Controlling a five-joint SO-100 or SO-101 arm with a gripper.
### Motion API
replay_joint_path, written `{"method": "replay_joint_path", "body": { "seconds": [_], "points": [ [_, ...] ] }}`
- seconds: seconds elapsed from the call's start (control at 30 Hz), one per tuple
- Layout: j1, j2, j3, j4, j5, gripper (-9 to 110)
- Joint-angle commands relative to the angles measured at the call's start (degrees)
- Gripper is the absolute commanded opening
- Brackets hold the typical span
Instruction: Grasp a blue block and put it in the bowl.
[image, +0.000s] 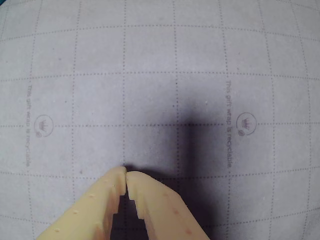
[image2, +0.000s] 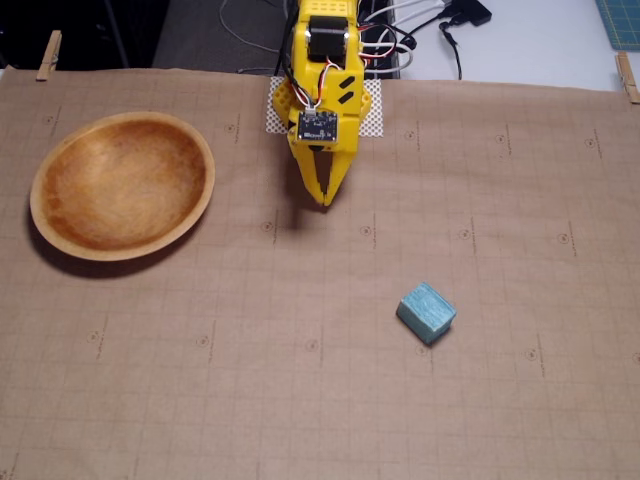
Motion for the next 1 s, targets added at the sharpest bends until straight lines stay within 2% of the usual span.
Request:
{"method": "replay_joint_path", "body": {
  "seconds": [0.0, 0.97],
  "points": [
    [-0.18, 0.44, -1.23, 0.00, -0.35, -2],
    [-0.79, 0.44, -1.23, 0.00, -0.35, -2]
  ]
}}
